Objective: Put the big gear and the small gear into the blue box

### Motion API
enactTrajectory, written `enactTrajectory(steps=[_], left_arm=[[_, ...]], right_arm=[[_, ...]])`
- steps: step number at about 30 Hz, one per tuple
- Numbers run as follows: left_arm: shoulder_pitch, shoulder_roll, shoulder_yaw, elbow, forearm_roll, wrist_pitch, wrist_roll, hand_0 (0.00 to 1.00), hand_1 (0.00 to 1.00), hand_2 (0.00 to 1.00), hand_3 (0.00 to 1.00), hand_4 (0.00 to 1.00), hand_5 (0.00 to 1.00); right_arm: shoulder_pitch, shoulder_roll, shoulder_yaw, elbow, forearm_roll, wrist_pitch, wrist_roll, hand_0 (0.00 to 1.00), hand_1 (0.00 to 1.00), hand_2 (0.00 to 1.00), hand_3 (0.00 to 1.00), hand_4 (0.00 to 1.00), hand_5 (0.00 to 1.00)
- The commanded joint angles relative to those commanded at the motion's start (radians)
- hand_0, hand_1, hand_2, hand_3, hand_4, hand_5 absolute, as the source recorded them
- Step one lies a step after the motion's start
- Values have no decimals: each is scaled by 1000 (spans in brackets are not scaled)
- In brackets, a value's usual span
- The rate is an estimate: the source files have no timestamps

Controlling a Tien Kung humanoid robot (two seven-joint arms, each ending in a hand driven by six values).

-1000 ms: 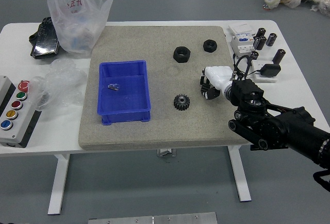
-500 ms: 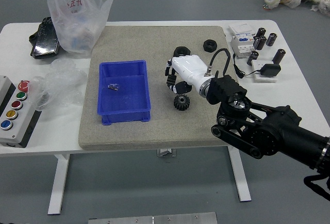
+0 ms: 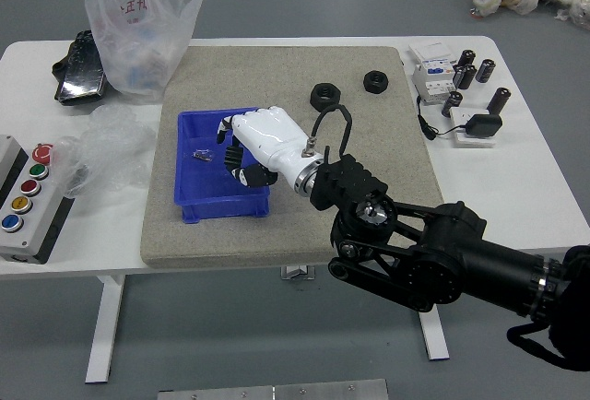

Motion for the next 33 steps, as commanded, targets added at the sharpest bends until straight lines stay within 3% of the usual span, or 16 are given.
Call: enactTrajectory(steps=[2, 3, 16, 20, 27, 33], left_arm=[[-1, 0, 0, 0, -1, 0, 1, 722, 598, 586, 681, 695, 521], [-1, 0, 1, 0, -2, 0, 0, 722, 598, 586, 681, 694, 522], [-2, -2, 1, -2, -4, -3, 3, 722, 598, 587, 682, 692, 520], [-2, -2, 8, -2, -14, 0, 1, 722, 598, 587, 682, 692, 520], [3, 1, 14, 0, -25, 6, -2, 722, 598, 588, 683, 690, 515], [4, 0, 16, 1, -28, 10, -6, 721, 598, 587, 682, 689, 516]], right_arm=[[2, 4, -8, -13, 17, 3, 7, 530, 646, 614, 681, 526, 180], [2, 6, -13, -18, 25, 4, 9, 669, 750, 799, 907, 685, 290], [-6, -5, -19, -2, 71, -4, 26, 670, 763, 817, 915, 703, 291], [-20, -43, 20, 16, 84, -13, 39, 670, 763, 817, 915, 703, 291], [-87, -146, 74, 4, 143, -22, 50, 651, 740, 800, 899, 700, 268], [-147, -170, 89, 1, 148, -28, 67, 650, 737, 800, 893, 715, 254]])
